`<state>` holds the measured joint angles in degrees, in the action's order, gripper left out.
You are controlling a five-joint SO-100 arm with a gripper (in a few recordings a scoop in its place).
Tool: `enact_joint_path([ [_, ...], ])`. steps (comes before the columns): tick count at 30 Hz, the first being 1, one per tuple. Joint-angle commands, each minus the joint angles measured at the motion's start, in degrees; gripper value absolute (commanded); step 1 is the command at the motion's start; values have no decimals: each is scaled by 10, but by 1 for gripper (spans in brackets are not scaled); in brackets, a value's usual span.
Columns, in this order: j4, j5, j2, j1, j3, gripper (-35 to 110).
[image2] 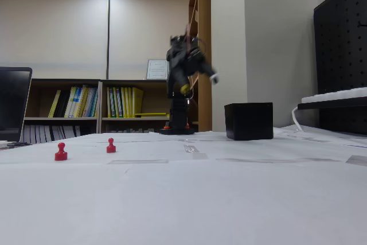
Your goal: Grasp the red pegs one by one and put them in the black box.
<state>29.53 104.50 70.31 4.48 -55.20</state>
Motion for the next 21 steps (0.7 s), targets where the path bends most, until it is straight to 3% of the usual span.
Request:
enact_joint_path([
  [1,-185,-38,49,54,28,26],
  [14,-362,-47,269,113,-10,19],
  [21,-379,-52,347,128,-74,19],
])
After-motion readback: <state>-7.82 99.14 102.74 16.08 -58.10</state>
